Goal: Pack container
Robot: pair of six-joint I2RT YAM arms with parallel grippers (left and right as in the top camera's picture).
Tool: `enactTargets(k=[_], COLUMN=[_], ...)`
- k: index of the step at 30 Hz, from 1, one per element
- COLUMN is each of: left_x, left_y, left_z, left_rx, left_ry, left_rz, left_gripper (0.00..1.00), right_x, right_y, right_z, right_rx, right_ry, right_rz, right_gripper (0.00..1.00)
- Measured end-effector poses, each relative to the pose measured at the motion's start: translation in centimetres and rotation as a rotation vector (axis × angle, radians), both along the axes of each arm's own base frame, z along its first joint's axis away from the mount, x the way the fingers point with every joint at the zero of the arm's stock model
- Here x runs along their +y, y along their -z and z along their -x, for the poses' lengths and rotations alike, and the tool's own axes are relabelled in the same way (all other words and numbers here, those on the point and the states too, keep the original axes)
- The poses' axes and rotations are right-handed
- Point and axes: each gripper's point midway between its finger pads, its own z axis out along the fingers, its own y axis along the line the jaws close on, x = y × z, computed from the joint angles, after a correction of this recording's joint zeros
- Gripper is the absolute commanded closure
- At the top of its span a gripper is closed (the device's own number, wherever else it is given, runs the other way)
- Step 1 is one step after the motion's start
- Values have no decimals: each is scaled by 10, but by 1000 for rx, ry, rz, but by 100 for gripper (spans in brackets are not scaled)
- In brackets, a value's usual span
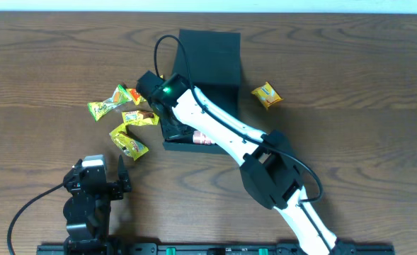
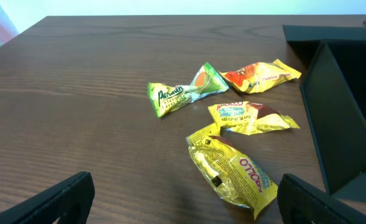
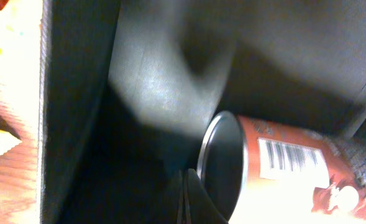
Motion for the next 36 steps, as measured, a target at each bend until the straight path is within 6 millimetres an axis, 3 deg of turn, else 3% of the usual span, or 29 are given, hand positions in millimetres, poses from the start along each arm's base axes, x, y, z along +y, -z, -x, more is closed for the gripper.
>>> enactTargets(k=[12,36], left_x=[0,0], left_y=[0,0], left_z=[0,0], left_rx=[0,0], left_ry=[0,0], left_rz=[0,0], left_gripper=[5,5], right_x=[-15,-32], right_y=[18,16], right_z=[16,18], right_rx=[53,44], right_ry=[133,229], right_rz=[56,123], right_gripper=[98,98])
